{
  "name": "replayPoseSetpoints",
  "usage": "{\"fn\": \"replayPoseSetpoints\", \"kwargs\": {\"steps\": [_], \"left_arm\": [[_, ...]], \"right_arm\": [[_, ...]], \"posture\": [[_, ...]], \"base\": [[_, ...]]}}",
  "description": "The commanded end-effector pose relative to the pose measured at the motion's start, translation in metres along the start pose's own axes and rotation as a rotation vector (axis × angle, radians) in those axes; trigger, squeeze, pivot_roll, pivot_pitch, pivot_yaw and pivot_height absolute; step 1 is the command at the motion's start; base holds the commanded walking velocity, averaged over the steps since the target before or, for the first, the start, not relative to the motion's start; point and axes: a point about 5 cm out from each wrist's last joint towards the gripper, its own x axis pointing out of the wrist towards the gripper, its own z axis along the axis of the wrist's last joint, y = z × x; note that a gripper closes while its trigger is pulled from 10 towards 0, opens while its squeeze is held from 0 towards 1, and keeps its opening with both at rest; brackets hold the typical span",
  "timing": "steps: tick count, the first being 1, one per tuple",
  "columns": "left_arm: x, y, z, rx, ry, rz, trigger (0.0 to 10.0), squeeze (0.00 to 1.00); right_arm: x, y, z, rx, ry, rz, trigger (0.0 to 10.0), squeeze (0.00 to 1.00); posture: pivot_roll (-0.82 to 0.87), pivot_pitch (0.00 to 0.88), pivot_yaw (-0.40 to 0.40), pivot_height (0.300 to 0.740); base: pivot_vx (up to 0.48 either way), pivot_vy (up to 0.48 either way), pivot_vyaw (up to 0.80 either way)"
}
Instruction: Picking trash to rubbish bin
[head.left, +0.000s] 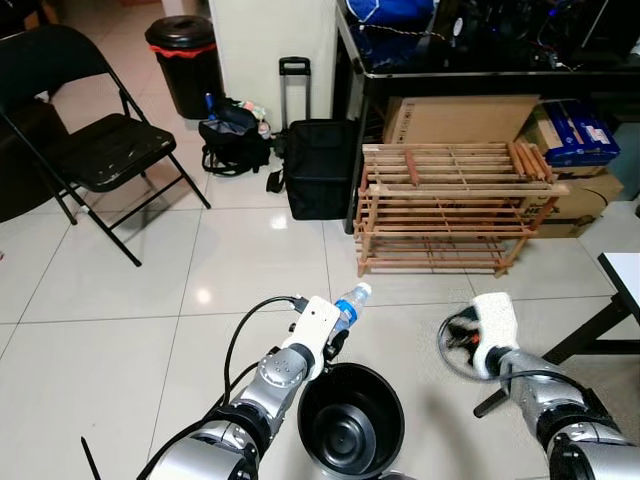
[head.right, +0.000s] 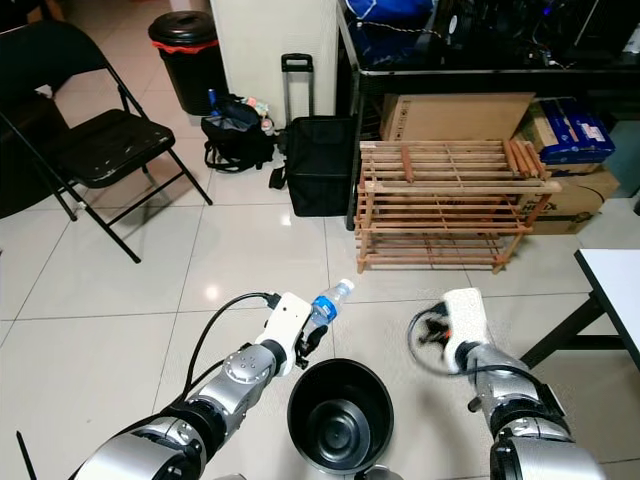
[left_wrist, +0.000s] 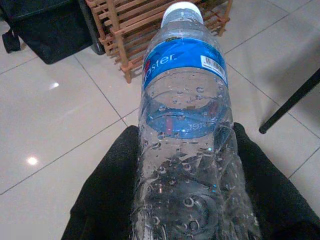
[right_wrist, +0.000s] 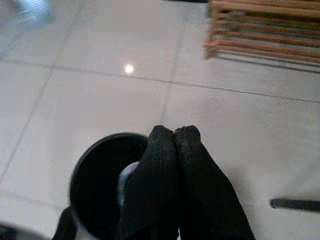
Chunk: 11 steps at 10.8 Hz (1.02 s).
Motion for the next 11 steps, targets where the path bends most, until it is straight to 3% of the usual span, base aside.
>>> {"fn": "replayPoseSetpoints", "kwargs": {"steps": [1, 3, 4, 5, 6, 7, 11], "left_arm": [[0.000, -0.002, 0.000, 0.016, 0.006, -0.020, 10.0, 0.00], [0.000, -0.002, -0.002, 0.021, 0.009, -0.024, 10.0, 0.00], [0.000, -0.002, -0.002, 0.021, 0.010, -0.024, 10.0, 0.00], [0.000, -0.002, -0.002, 0.022, 0.011, -0.025, 10.0, 0.00], [0.000, -0.002, -0.002, 0.021, 0.012, -0.027, 10.0, 0.00], [0.000, -0.002, -0.002, 0.020, 0.012, -0.026, 10.0, 0.00], [-0.001, -0.001, -0.003, 0.017, 0.013, -0.025, 10.0, 0.00]], "right_arm": [[0.000, 0.002, 0.001, -0.049, 0.040, 0.060, 10.0, 0.00], [-0.001, 0.005, -0.009, -0.152, 0.141, 0.109, 10.0, 0.00], [-0.001, 0.006, -0.008, -0.158, 0.140, 0.121, 10.0, 0.00], [0.001, 0.009, -0.003, -0.152, 0.116, 0.154, 10.0, 0.00], [0.002, 0.013, 0.007, -0.065, 0.044, 0.219, 10.0, 0.00], [0.001, 0.016, 0.008, -0.041, 0.024, 0.292, 10.0, 0.00], [-0.002, 0.022, 0.000, -0.058, 0.035, 0.393, 10.0, 0.00]], "posture": [[-0.03, 0.048, 0.021, 0.740], [-0.03, 0.047, 0.023, 0.740], [-0.03, 0.047, 0.026, 0.740], [-0.03, 0.046, 0.026, 0.740], [-0.02, 0.046, 0.025, 0.740], [-0.02, 0.047, 0.025, 0.740], [-0.02, 0.046, 0.028, 0.740]], "base": [[0.000, 0.000, 0.00], [0.000, 0.000, 0.00], [0.000, 0.000, 0.00], [0.000, 0.000, 0.00], [0.000, 0.000, 0.00], [0.000, 0.000, 0.00], [0.000, 0.000, 0.00]]}}
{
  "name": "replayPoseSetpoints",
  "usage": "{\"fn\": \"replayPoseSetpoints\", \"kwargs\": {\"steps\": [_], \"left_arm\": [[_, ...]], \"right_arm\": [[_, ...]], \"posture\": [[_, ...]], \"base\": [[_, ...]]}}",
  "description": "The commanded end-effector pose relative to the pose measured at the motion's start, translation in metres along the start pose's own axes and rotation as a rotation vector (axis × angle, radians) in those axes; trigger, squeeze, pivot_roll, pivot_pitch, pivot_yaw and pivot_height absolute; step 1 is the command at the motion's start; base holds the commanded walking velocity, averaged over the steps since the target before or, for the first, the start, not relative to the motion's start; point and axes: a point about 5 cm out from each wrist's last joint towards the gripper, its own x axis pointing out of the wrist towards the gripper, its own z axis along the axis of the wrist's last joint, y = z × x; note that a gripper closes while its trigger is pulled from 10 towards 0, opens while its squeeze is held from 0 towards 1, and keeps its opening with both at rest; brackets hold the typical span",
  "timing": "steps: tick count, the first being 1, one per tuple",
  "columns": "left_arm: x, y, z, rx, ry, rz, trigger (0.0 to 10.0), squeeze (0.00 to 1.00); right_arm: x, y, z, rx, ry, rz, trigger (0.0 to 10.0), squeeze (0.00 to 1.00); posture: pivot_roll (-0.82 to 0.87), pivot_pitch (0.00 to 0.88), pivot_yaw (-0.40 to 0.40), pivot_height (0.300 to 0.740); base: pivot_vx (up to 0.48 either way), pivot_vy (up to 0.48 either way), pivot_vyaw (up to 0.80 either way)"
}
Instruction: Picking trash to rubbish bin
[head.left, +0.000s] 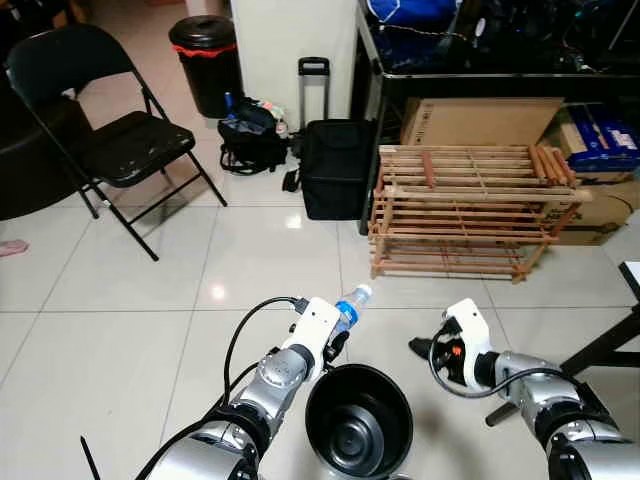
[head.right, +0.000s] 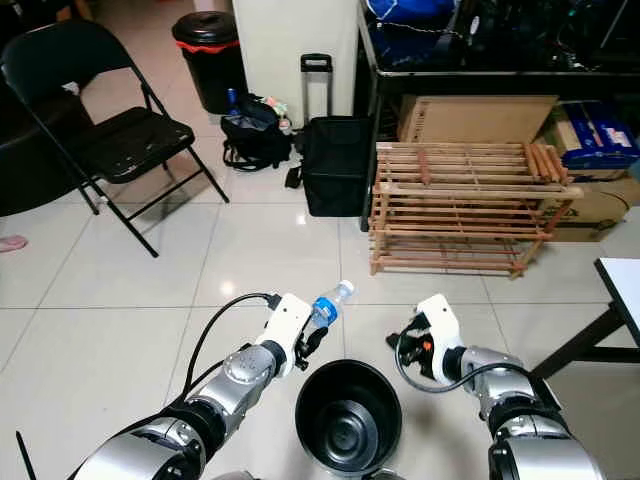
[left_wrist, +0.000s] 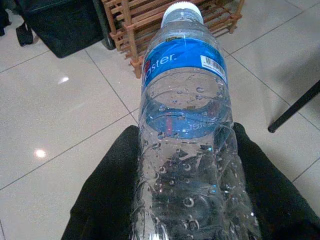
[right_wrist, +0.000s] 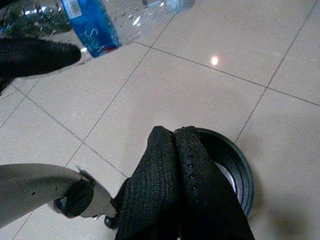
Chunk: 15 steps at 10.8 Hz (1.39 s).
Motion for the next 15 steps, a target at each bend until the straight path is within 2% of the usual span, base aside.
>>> {"fn": "replayPoseSetpoints", "kwargs": {"steps": [1, 2, 4, 8, 12, 13, 14, 15], "left_arm": [[-0.001, -0.001, -0.003, 0.007, 0.014, -0.010, 10.0, 0.00], [-0.002, 0.000, -0.008, -0.035, 0.038, -0.004, 10.0, 0.00], [-0.002, -0.008, -0.014, -0.072, 0.083, -0.083, 10.0, 0.00], [-0.001, -0.022, -0.019, -0.046, 0.131, -0.135, 10.0, 0.00], [0.000, -0.032, -0.018, -0.039, 0.132, -0.173, 10.0, 0.00], [0.000, -0.032, -0.017, -0.027, 0.129, -0.180, 10.0, 0.04], [0.000, -0.032, -0.017, -0.027, 0.128, -0.188, 10.0, 1.00], [0.000, -0.032, -0.016, -0.024, 0.124, -0.194, 10.0, 1.00]], "right_arm": [[0.001, 0.001, 0.001, -0.014, -0.007, 0.018, 10.0, 0.00], [0.002, 0.002, 0.001, -0.019, -0.002, 0.010, 10.0, 0.00], [0.003, 0.003, 0.002, -0.032, 0.004, 0.014, 10.0, 0.00], [0.004, 0.003, 0.010, -0.059, -0.022, 0.022, 10.0, 0.00], [0.004, 0.003, 0.008, -0.051, -0.022, 0.012, 10.0, 0.00], [0.004, 0.003, 0.008, -0.050, -0.021, 0.009, 10.0, 0.00], [0.004, 0.003, 0.008, -0.049, -0.023, 0.007, 10.0, 0.00], [0.004, 0.003, 0.008, -0.050, -0.024, 0.005, 10.0, 0.00]], "posture": [[-0.02, 0.046, 0.028, 0.740], [-0.03, 0.044, 0.027, 0.740], [-0.03, 0.042, 0.024, 0.740], [-0.06, 0.041, 0.027, 0.740], [-0.06, 0.050, 0.027, 0.740], [-0.06, 0.051, 0.028, 0.740], [-0.06, 0.052, 0.030, 0.740], [-0.06, 0.052, 0.030, 0.740]], "base": [[0.000, 0.000, 0.00], [0.000, 0.000, 0.00], [0.000, 0.000, 0.00], [0.000, 0.000, 0.00], [0.000, 0.000, 0.00], [0.000, 0.000, 0.00], [0.000, 0.000, 0.00], [0.000, 0.000, 0.00]]}}
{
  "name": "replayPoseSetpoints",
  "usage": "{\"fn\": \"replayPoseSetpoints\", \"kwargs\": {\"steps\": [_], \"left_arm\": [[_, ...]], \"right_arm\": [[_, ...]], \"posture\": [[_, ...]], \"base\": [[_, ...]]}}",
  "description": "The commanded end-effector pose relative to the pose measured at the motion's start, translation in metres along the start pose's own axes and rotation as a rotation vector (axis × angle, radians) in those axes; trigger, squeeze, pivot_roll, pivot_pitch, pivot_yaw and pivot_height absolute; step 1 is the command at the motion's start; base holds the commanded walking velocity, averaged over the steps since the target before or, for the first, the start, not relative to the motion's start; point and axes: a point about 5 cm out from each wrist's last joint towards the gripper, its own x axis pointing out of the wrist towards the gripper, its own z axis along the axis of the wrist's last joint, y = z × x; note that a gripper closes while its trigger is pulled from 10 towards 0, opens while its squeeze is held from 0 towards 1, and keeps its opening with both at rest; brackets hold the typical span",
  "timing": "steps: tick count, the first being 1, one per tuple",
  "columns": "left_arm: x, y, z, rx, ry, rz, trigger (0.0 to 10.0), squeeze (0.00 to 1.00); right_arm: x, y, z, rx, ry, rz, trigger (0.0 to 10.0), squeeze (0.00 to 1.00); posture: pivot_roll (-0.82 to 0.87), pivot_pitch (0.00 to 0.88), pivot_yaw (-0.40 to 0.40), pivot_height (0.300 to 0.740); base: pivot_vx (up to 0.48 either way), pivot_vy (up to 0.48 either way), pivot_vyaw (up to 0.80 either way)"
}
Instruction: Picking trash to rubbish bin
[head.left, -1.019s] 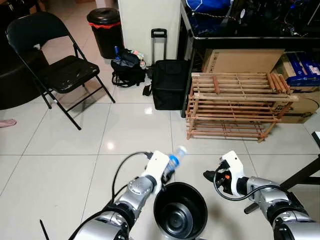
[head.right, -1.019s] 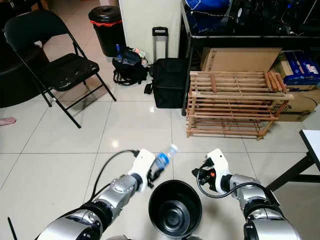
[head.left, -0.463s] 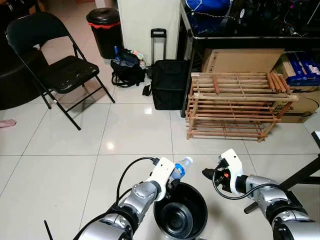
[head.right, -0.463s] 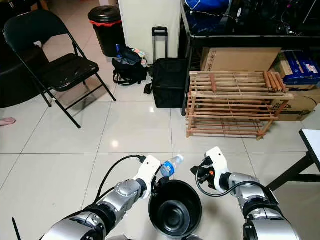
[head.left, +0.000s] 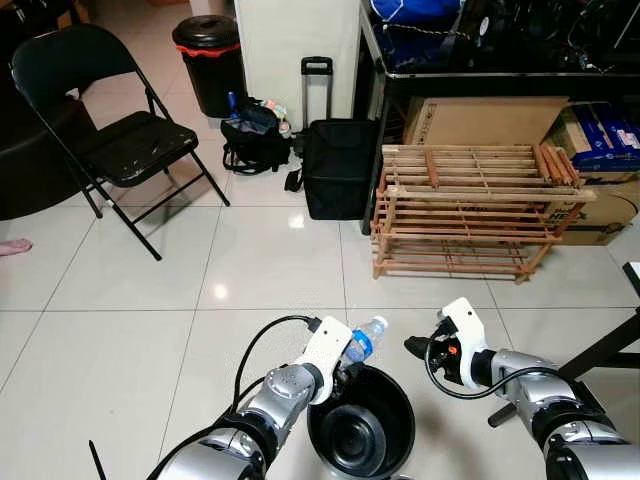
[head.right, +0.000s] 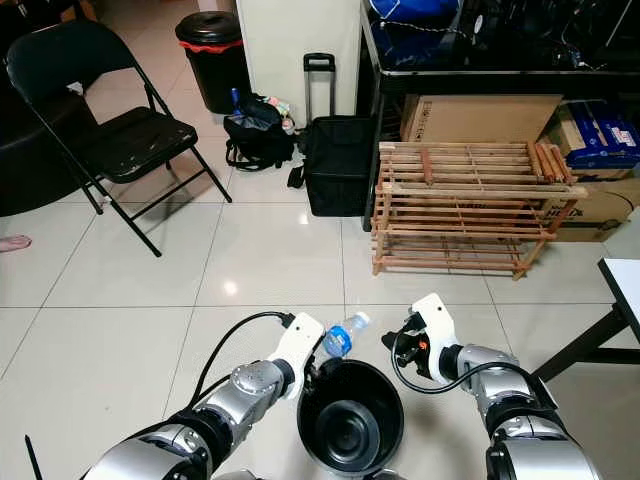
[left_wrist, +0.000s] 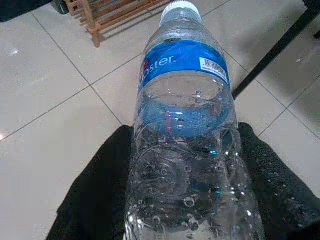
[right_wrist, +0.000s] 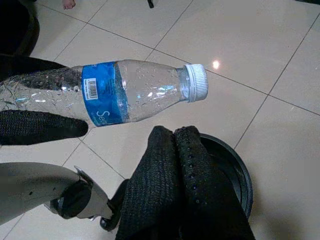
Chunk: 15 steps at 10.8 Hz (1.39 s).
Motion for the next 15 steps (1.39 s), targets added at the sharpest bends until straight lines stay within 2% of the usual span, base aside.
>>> {"fn": "replayPoseSetpoints", "kwargs": {"steps": [1, 6, 7, 9, 10, 11, 12, 13, 15], "left_arm": [[0.003, -0.010, 0.001, 0.012, 0.003, -0.035, 10.0, 1.00], [0.002, -0.008, 0.001, 0.007, 0.002, -0.025, 10.0, 1.00], [0.002, -0.007, 0.001, 0.021, 0.005, -0.010, 10.0, 0.00], [0.000, 0.006, 0.005, 0.009, -0.022, 0.051, 10.0, 0.00], [-0.004, 0.018, 0.007, -0.017, -0.049, 0.107, 10.0, 0.00], [-0.014, 0.048, 0.013, -0.077, -0.115, 0.253, 10.0, 0.00], [-0.019, 0.059, 0.015, -0.088, -0.143, 0.307, 10.0, 0.00], [-0.034, 0.083, 0.017, -0.091, -0.214, 0.460, 10.0, 0.00], [-0.057, 0.111, 0.017, -0.086, -0.319, 0.699, 10.0, 0.00]], "right_arm": [[0.001, 0.000, 0.003, -0.008, -0.013, -0.001, 10.0, 0.00], [0.002, 0.000, 0.005, -0.012, -0.014, -0.002, 10.0, 0.00], [0.002, 0.001, 0.004, -0.011, -0.014, -0.001, 10.0, 0.00], [0.004, 0.001, 0.005, -0.012, -0.027, -0.033, 10.0, 0.00], [0.006, 0.001, 0.007, -0.018, -0.048, -0.061, 10.0, 0.00], [0.015, 0.008, 0.013, -0.042, -0.091, -0.061, 10.0, 0.00], [0.018, 0.013, 0.013, -0.049, -0.102, -0.043, 10.0, 0.00], [0.026, 0.023, 0.014, -0.064, -0.119, -0.005, 10.0, 0.00], [0.040, 0.029, 0.038, -0.064, -0.269, -0.154, 10.0, 0.00]], "posture": [[-0.06, 0.051, 0.030, 0.740], [-0.06, 0.056, 0.030, 0.740], [-0.06, 0.056, 0.030, 0.740], [-0.05, 0.057, 0.034, 0.740], [-0.05, 0.061, 0.037, 0.740], [-0.04, 0.064, 0.039, 0.740], [-0.04, 0.065, 0.039, 0.740], [-0.02, 0.064, 0.037, 0.740], [-0.01, 0.057, 0.029, 0.740]], "base": [[0.000, 0.000, 0.00], [0.000, 0.000, 0.00], [0.000, 0.000, 0.00], [0.000, 0.000, 0.00], [0.000, 0.000, 0.00], [0.000, 0.000, 0.00], [0.000, 0.000, 0.00], [0.000, 0.000, 0.00], [0.000, 0.000, 0.00]]}}
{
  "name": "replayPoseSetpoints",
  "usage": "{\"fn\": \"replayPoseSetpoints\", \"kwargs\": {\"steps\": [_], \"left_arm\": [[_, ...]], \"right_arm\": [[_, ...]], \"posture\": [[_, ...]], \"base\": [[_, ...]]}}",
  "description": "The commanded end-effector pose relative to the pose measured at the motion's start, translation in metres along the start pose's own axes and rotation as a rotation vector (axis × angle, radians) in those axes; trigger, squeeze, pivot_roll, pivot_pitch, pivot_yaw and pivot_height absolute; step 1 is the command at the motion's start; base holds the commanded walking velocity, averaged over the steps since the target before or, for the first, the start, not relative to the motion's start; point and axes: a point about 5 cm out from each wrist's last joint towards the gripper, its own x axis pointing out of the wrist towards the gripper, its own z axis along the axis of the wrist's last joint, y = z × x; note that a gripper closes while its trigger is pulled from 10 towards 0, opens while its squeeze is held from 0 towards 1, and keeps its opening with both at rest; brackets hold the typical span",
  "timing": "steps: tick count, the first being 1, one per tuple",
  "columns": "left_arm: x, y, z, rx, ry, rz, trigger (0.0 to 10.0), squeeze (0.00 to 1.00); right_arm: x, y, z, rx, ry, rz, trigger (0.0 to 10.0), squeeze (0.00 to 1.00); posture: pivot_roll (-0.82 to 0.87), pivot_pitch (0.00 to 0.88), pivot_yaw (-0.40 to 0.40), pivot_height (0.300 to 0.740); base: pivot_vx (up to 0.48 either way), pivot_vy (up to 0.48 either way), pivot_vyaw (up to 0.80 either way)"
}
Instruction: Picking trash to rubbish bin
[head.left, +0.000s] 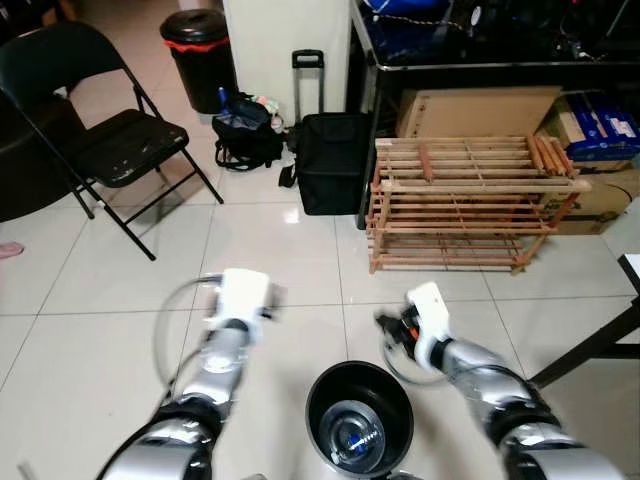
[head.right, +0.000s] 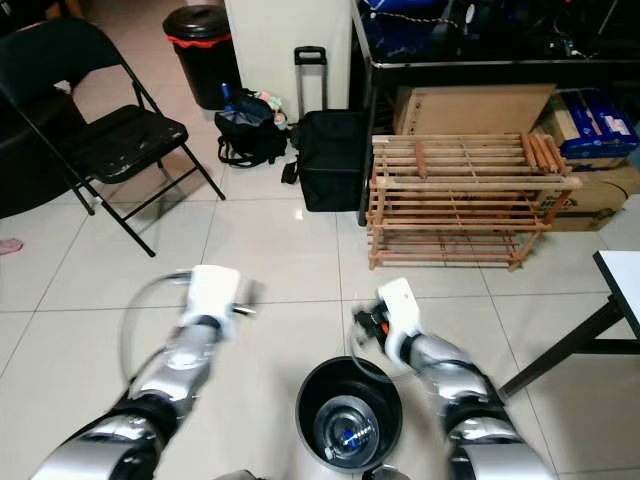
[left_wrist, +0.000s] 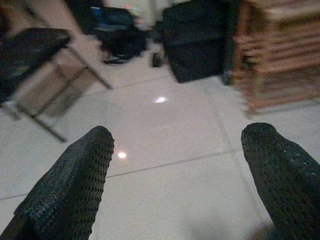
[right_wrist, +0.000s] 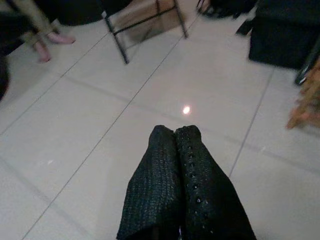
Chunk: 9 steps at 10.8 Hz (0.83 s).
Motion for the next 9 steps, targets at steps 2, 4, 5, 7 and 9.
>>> {"fn": "replayPoseSetpoints", "kwargs": {"steps": [2, 4, 5, 7, 9], "left_arm": [[0.002, 0.000, 0.008, -0.034, -0.041, 0.030, 10.0, 0.00], [0.005, -0.009, 0.024, -0.060, -0.121, 0.022, 10.0, 0.00], [0.007, -0.010, 0.036, -0.067, -0.194, 0.029, 10.0, 0.00], [0.008, -0.008, 0.053, -0.048, -0.284, 0.044, 10.0, 0.00], [0.007, -0.007, 0.057, -0.039, -0.331, 0.042, 10.0, 0.00]], "right_arm": [[0.008, -0.001, 0.025, -0.026, -0.124, -0.090, 10.0, 0.00], [0.011, -0.004, 0.045, -0.025, -0.253, -0.246, 10.0, 0.00], [0.005, -0.017, 0.054, 0.000, -0.325, -0.430, 10.0, 0.00], [-0.001, -0.020, 0.062, -0.003, -0.410, -0.548, 10.0, 0.00], [-0.001, -0.016, 0.068, 0.002, -0.460, -0.593, 10.0, 0.00]], "posture": [[-0.01, 0.048, 0.023, 0.740], [-0.01, 0.037, 0.015, 0.740], [-0.01, 0.029, 0.013, 0.740], [0.00, 0.010, 0.012, 0.740], [-0.01, 0.000, 0.015, 0.740]], "base": [[0.000, 0.000, 0.00], [0.000, 0.000, 0.00], [0.000, 0.000, 0.00], [0.000, 0.000, 0.00], [0.000, 0.000, 0.00]]}}
